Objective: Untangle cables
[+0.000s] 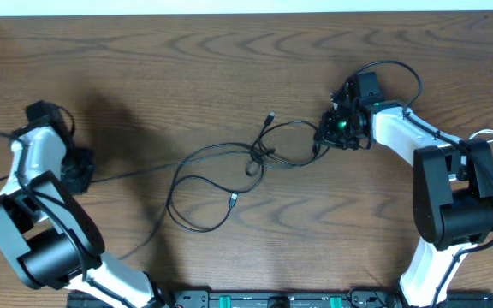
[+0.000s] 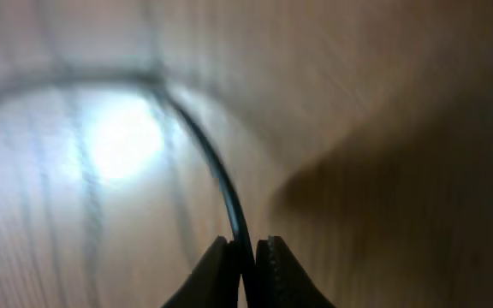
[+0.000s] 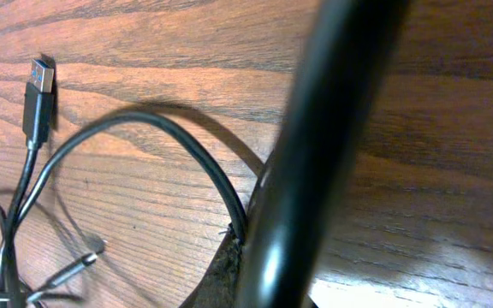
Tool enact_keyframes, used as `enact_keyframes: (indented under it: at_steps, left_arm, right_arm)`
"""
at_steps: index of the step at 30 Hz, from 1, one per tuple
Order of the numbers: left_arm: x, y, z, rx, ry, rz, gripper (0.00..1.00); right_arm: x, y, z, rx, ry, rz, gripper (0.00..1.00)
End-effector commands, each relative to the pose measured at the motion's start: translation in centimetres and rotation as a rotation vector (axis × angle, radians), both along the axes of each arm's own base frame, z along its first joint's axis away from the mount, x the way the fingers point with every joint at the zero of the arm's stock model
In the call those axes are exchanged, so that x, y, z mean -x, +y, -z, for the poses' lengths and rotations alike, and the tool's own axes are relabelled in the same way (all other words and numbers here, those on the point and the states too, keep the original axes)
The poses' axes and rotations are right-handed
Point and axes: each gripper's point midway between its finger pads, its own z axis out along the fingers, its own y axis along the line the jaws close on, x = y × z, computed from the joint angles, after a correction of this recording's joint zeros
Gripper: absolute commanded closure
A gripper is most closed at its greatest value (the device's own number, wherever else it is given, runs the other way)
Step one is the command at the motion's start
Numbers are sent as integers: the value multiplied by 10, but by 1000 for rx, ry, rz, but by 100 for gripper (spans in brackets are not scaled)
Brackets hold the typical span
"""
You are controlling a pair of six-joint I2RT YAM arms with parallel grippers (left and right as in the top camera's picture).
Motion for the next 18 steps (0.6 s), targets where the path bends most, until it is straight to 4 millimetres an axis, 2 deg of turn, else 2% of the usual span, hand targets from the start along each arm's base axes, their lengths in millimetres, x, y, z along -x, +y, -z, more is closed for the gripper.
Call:
enact_keyframes:
  at_steps: [1, 4, 7, 8, 13, 18]
  left_arm:
    - [17, 15, 1, -12, 22, -66, 86]
    - [20, 18, 2, 8, 10, -89, 84]
    - [15, 11, 3, 61, -23, -93, 83]
    - [12, 6, 4, 89, -38, -84, 78]
    - [-26, -29, 2, 263, -195, 106, 68]
    - [-52, -52, -20, 251, -247, 277, 61]
  right_arm:
    - [9, -14, 23, 64, 54, 26, 99]
    - [9, -14, 23, 66, 54, 27, 99]
    - [8, -14, 23, 66, 54, 27, 99]
    - [8, -14, 23, 66, 54, 27, 99]
    - [8, -14, 23, 66, 53, 27, 99]
    - [8, -14, 23, 66, 53, 27, 99]
